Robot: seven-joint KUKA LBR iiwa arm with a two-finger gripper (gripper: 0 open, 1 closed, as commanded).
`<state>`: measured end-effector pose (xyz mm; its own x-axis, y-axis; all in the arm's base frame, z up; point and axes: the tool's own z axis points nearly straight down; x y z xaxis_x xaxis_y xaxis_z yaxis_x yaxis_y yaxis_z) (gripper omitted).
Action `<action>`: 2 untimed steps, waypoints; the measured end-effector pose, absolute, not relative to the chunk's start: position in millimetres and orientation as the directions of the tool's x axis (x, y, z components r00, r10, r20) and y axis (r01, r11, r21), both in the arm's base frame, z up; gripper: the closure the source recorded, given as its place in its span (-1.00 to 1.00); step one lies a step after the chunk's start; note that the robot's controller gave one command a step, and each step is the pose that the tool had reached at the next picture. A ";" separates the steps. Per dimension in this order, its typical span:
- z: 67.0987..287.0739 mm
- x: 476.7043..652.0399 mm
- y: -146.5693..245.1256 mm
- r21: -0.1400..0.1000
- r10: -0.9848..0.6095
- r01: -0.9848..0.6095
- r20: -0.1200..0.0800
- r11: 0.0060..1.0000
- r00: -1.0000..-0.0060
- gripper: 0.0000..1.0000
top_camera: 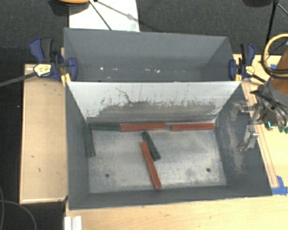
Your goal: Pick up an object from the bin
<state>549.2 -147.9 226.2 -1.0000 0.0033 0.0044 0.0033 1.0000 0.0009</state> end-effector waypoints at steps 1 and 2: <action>230.6 550.9 -147.3 -0.001 -0.001 -0.001 -0.003 1.000 -1.000 -1.00; 170.1 529.2 -147.9 -0.002 0.009 0.009 -0.007 1.000 -1.000 -1.00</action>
Offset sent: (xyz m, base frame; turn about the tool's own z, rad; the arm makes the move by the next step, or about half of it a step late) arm -0.0331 0.0000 -0.0901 0.0022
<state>529.2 -147.9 170.1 -0.9999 0.0087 -0.0073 0.0087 1.0000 -0.0018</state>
